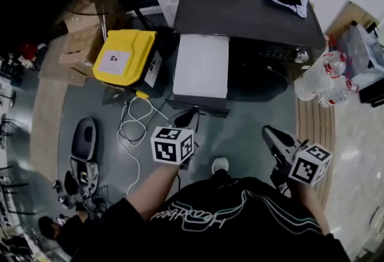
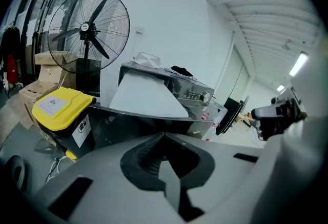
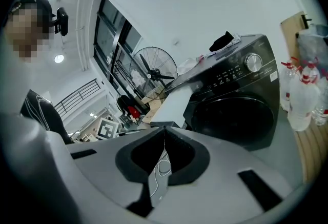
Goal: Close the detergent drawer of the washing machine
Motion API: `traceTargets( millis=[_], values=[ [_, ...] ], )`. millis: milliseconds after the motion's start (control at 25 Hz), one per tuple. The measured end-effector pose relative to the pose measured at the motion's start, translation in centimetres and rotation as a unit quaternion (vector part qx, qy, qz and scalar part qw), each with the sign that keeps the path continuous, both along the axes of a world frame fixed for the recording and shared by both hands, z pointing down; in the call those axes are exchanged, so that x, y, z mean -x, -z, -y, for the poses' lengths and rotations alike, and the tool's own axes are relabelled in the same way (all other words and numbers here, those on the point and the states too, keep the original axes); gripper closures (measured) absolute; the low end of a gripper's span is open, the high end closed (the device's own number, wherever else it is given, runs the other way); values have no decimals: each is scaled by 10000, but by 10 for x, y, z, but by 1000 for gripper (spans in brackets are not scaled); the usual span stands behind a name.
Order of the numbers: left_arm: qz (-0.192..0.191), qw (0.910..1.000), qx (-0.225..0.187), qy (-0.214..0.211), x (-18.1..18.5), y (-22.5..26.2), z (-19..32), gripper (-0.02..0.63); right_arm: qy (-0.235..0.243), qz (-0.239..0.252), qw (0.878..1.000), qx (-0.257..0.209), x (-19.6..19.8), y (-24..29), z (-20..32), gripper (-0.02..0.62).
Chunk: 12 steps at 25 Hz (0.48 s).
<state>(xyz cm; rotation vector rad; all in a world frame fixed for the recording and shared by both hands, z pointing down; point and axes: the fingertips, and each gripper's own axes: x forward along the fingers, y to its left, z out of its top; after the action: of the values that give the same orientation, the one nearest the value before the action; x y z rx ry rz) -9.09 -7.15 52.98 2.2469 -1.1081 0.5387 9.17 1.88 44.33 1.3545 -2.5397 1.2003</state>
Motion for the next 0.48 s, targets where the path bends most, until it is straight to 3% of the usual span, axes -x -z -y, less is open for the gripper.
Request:
traceTargets(
  millis=[480],
  values=[
    [-19, 10000, 39, -2, -2, 2, 3, 583, 78, 106, 9998, 142, 5, -11, -3, 568]
  ],
)
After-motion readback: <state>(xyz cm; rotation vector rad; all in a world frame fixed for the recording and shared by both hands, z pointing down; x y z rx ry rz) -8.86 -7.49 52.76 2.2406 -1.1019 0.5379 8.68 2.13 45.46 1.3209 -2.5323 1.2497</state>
